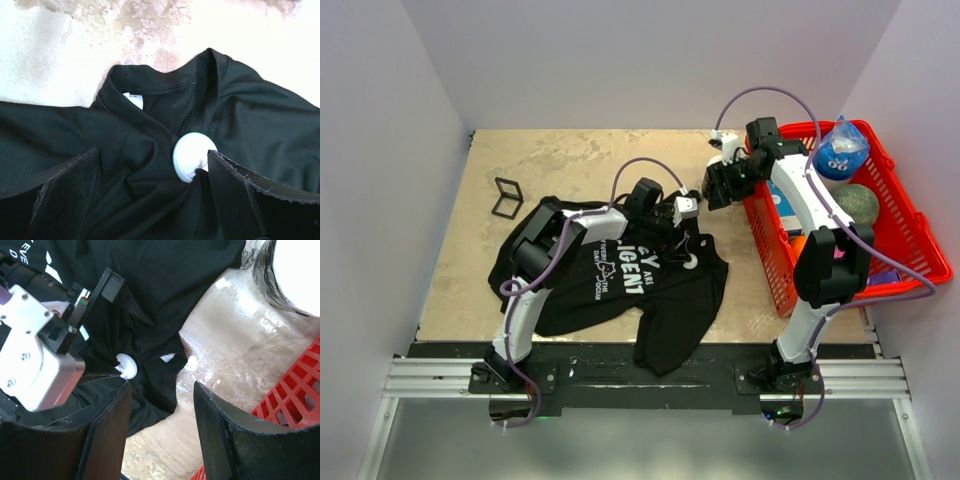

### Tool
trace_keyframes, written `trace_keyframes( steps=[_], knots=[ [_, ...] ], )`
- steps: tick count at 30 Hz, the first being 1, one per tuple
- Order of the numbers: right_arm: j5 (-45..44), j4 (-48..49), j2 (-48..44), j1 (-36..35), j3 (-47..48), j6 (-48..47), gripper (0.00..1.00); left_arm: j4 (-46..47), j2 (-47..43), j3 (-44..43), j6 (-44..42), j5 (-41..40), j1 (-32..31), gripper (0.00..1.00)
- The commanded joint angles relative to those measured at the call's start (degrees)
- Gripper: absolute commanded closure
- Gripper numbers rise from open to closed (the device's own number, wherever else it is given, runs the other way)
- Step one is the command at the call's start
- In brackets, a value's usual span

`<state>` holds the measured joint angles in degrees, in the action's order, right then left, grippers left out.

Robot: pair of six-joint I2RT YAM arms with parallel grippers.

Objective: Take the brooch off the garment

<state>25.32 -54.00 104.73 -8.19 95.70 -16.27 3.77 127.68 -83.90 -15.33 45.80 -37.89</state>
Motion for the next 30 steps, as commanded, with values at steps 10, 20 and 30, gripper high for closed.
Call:
trace_keyframes(
  steps=[10,20,30],
  knots=[
    [2.28,0.47,-0.67,0.36,2.3,0.8,0.44,-5.88,0.99,-1.88,-7.43,0.61,0.36,0.06],
    [2.63,0.3,0.04,0.45,2.65,0.89,0.44,-5.71,2.05,-2.15,-2.78,-1.24,0.18,0.08],
    [2.63,0.3,0.65,0.36,2.82,0.89,0.44,-6.05,2.22,-0.65,-3.82,-1.15,-0.08,0.09]
  ],
)
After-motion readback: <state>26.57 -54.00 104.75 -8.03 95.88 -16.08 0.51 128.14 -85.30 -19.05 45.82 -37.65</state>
